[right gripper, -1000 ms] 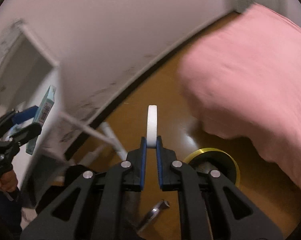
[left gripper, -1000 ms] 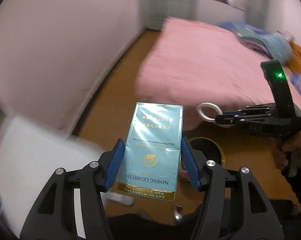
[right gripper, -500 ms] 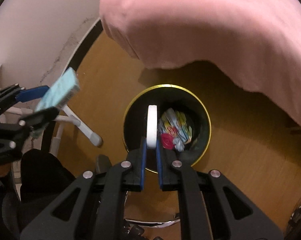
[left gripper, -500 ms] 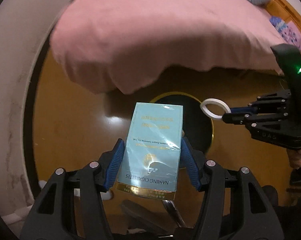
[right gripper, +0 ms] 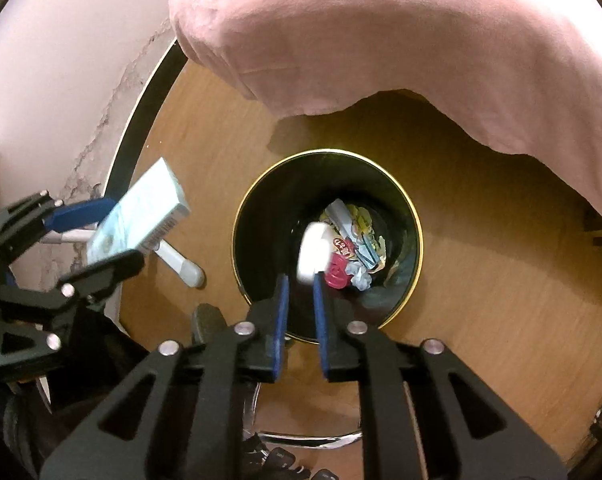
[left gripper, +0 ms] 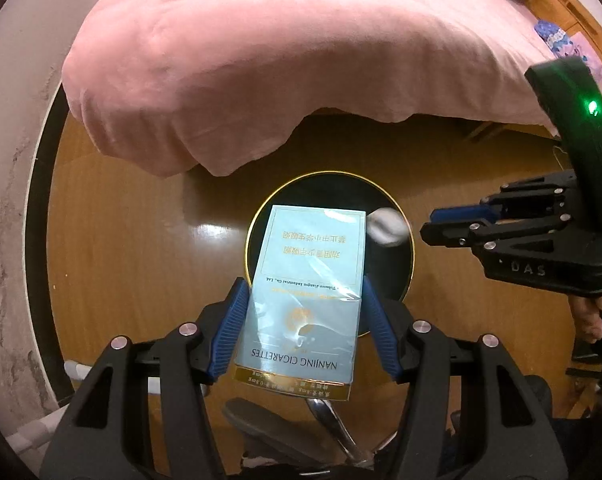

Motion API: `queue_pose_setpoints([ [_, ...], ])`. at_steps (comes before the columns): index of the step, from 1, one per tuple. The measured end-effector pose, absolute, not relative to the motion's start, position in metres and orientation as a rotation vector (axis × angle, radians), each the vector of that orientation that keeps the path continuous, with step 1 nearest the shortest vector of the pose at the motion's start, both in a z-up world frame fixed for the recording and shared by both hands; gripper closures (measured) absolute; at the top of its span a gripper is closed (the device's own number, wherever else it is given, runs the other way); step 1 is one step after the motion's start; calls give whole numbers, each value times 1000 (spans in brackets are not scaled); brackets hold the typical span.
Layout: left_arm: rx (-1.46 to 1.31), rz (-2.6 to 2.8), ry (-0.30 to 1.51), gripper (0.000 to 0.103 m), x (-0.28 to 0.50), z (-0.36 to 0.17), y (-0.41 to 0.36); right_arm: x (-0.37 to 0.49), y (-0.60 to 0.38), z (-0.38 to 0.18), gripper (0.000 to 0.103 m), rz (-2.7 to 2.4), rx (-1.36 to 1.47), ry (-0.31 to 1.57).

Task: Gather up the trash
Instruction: 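Carry the tape roll and cigarette box over the bin and open both tools, then swing both open tools back over the desk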

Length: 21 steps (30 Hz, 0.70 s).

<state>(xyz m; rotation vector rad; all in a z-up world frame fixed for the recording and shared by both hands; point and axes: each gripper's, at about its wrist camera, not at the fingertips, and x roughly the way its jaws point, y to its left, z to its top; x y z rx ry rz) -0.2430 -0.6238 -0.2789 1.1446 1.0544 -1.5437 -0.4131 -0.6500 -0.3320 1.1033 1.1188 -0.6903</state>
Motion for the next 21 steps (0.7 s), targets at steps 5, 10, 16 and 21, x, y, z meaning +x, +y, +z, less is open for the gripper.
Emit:
queue_pose_setpoints([
  [5,1130,-1554,1091,46,-246,-282,-629,-422,-654,-317,28,-736,1093,1052],
  [10,1146,-1582,1047,46,-255,-276,-634,-436,-660,-298,28,-792,1100,992],
  [16,1119,-1602,980,18,-256,-250,-639,-446,-664,-259,28,-826,1067,929],
  [21,1099,-1539,846,16,-241,-213,-624,-429,-658,-218,25,-810,1006,861],
])
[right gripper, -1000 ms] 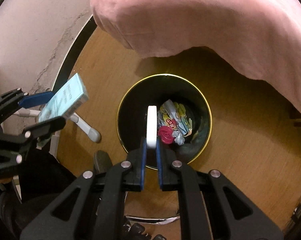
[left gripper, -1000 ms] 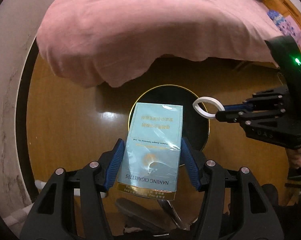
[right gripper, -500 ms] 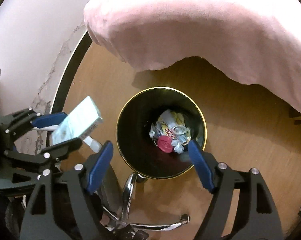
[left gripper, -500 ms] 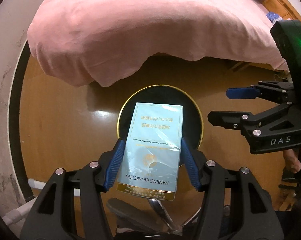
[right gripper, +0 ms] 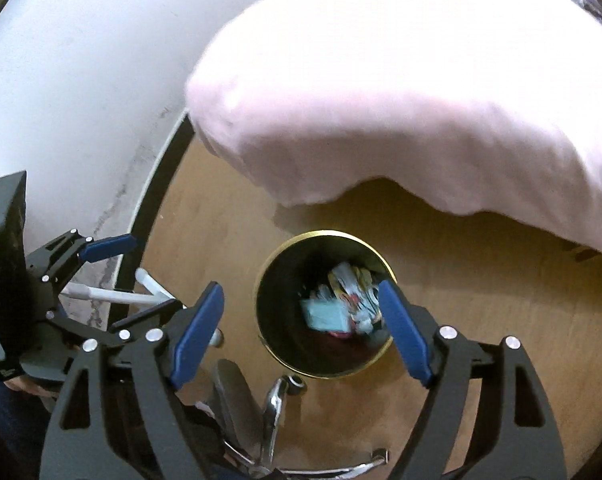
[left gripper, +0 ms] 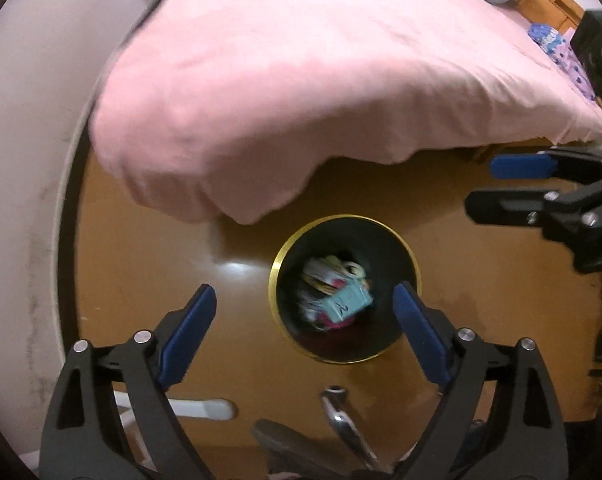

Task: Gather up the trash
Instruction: 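Swing both open tools back over the desk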

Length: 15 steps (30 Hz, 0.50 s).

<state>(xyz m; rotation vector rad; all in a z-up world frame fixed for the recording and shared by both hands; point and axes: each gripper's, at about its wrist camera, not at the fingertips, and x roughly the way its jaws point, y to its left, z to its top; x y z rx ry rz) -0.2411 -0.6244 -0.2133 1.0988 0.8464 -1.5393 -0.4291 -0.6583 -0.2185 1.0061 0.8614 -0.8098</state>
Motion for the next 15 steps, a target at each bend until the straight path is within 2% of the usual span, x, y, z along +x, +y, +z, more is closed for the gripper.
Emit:
queue_pose_setpoints([
  [4,1037,-1423,706,15,-209,-160,-583,-385,-642,-177,24,-733,912,826],
  [8,886,-1290,686,12,-160,-97,-518,-306,-606,-126,23,-578,738,807],
  [12,662,-1096,699,12,-91,-32,-412,-203,-540,-85,23,-336,576,815],
  [15,556,-929,702,11,-46,-10,-333,-129,-475,-66,23,-137,454,837],
])
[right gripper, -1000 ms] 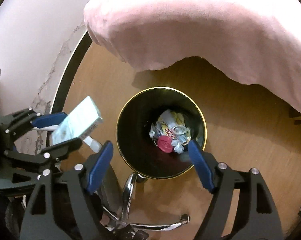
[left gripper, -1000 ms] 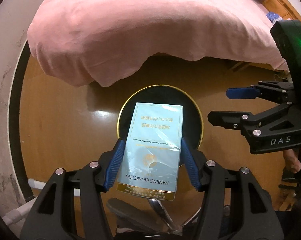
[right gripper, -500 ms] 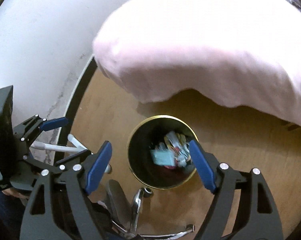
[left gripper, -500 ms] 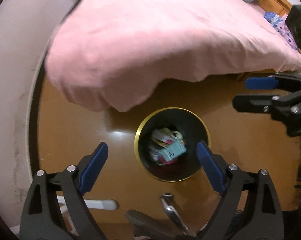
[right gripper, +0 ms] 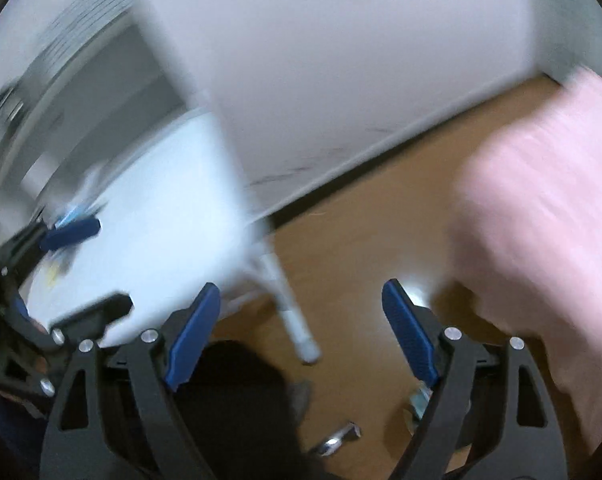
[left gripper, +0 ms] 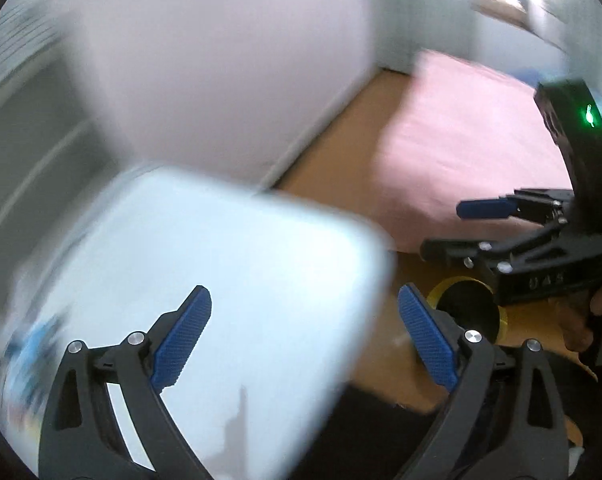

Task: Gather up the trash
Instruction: 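Swing both open tools back over the desk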

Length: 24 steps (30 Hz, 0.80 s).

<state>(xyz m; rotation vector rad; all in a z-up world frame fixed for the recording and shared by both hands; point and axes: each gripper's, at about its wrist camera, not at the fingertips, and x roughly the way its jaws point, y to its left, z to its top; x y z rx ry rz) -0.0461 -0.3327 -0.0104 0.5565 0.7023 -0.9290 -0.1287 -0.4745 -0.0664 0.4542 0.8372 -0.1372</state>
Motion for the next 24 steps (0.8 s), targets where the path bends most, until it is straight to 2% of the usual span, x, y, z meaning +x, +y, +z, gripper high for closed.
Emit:
queue_pose_setpoints([
  [8,328,-296,834,11,64,-14,-89,9,-302,-33,23,229,243,859],
  [12,208,-164,906,11,82,-23,-12,60,-249,-16,22,291,93,835],
  [15,150,-167,925,11,84,-24,17,100,-239,-12,22,323,48,859],
  [24,115,-223,947,11,122,-43,5,200,-232,-39,23,440,160,1028],
])
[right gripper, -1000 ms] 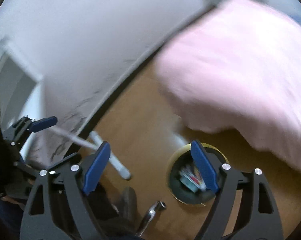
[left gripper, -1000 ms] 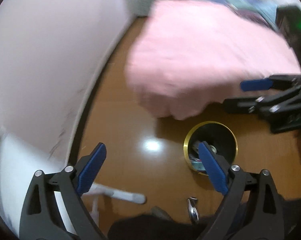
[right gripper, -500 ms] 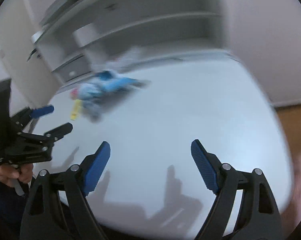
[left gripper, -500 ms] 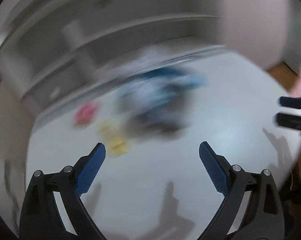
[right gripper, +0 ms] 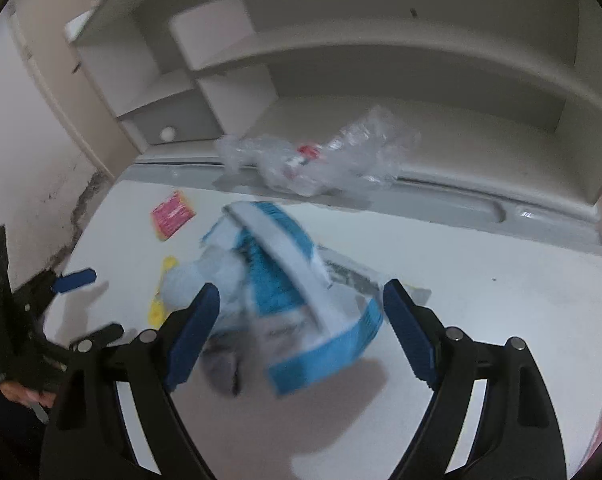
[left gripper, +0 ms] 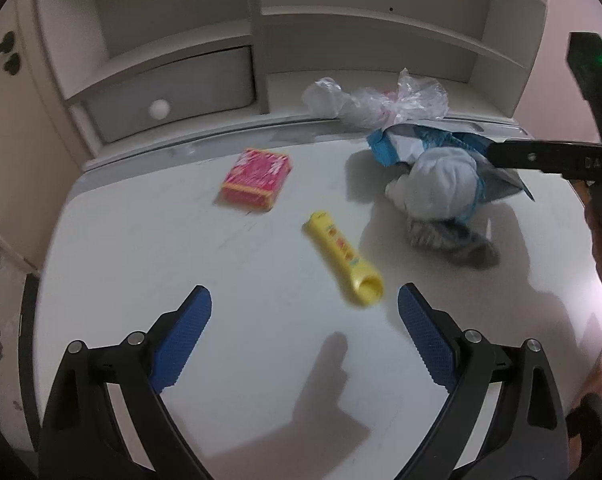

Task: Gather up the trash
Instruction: 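Grasp the yellow tube with the left tool while the right grasps the blue-white wrapper, then carry the tube and wrapper over the bin and open both tools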

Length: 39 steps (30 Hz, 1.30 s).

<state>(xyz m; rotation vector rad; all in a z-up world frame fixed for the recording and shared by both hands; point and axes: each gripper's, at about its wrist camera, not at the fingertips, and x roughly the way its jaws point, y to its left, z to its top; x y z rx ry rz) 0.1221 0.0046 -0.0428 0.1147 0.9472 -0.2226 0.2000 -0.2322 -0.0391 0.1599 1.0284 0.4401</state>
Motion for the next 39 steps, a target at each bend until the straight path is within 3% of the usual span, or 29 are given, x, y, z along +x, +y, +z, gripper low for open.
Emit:
queue_pose_setpoints([
  [4,75,-224,974,12,142,-52,-2,201,-233,-46,37,454,180,1042],
  [5,74,-221,980,12,145,-54,-3,199,-232,-44,52,466,179,1034],
  [7,82,-214,991,12,150,-58,-7,194,-230,-39,62,469,180,1017],
  [8,83,-212,993,13,151,-59,-8,190,-230,-34,77,466,181,1000],
  [9,84,-212,994,14,153,-59,-9,187,-231,-28,79,465,191,982],
  [12,90,-199,1002,20,156,-61,-11,177,-232,-13,82,461,209,927],
  [18,82,-177,1032,47,159,-67,-12,156,-237,8,83,451,211,870],
  [21,103,-171,1027,71,157,-66,-16,146,-241,11,83,441,213,860],
  [22,110,-172,1026,86,156,-66,-17,140,-245,11,83,432,221,855],
  [23,107,-174,1027,89,156,-66,-17,135,-248,12,83,425,228,851],
  [32,126,-196,938,90,122,-29,-25,50,-330,16,83,249,310,782],
  [39,186,-336,846,90,83,10,-92,-55,-428,-9,83,-6,432,768],
])
